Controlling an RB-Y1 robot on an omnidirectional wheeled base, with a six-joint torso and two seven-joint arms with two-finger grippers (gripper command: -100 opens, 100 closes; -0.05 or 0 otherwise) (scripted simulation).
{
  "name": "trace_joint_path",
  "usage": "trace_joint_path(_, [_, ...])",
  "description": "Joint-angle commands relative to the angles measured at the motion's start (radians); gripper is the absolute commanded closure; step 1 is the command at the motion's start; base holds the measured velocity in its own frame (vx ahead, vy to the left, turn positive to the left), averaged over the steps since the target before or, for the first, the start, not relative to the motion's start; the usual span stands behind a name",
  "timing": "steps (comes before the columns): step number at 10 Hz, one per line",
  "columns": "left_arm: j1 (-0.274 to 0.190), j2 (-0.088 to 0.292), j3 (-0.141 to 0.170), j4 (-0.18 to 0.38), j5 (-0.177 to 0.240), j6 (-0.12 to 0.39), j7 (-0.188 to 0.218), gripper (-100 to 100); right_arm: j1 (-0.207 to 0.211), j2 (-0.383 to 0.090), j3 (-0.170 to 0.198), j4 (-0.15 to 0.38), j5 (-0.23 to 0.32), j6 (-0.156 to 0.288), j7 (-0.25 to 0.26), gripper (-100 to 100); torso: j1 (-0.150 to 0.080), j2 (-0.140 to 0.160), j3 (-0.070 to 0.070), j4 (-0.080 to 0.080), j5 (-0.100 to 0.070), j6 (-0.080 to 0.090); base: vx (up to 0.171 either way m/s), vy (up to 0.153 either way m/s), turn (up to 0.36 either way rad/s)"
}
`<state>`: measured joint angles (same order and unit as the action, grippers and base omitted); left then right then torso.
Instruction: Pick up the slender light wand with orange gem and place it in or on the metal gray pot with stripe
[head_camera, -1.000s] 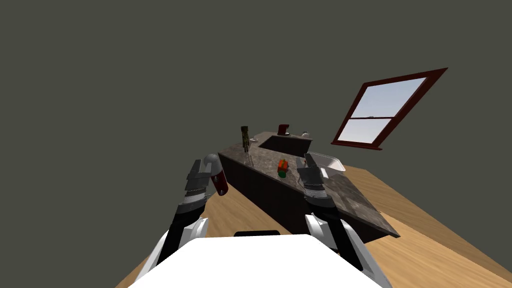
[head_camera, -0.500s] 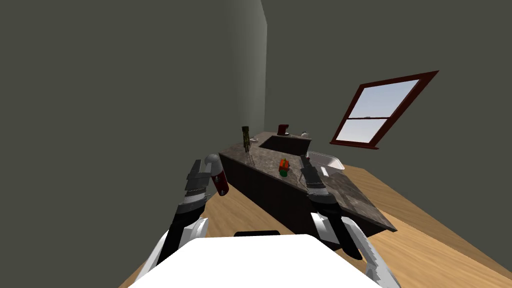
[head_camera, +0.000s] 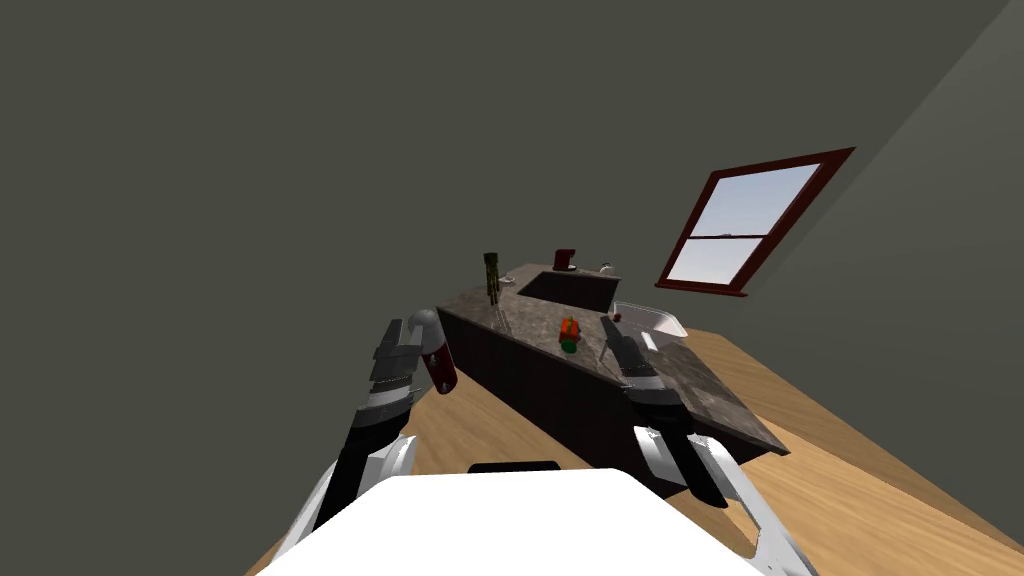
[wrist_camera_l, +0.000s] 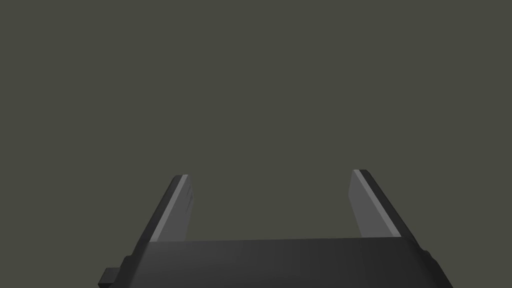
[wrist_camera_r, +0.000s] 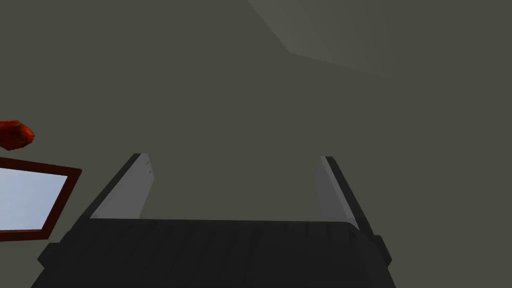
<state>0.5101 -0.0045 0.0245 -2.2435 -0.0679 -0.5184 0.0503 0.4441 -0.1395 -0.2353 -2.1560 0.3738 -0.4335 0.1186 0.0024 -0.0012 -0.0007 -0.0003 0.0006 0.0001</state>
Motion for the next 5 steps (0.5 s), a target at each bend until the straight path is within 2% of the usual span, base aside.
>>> trace_joint_path(1, [0.0,0.0,0.0,0.0,0.0,0.0,0.0,0,-0.015,-0.001,-0.027,0.036,0.039,0.011,0.05,-100,0.0,0.0,0.0,0.0,0.0,0.0,0.025,0.049,-0.063])
trace_joint_path(2, [0.0,0.0,0.0,0.0,0.0,0.0,0.0,0,-0.021,-0.003,-0.045,0.057,0.06,0.017,0.074,-100,0.0,-0.001,0.0,0.0,0.0,0.0,0.033,0.044,-0.067])
trace_joint_path(3, [0.0,0.0,0.0,0.0,0.0,0.0,0.0,0,-0.021,-0.003,-0.045,0.057,0.06,0.017,0.077,-100,0.0,-0.001,-0.001,0.0,0.0,0.0,0.023,0.025,-0.021])
trace_joint_path(5, [0.0,0.0,0.0,0.0,0.0,0.0,0.0,0,-0.032,-0.007,-0.077,0.101,0.102,0.027,0.132,-100,-0.001,-0.001,0.0,0.0,0.0,0.0,0.025,0.026,-0.053])
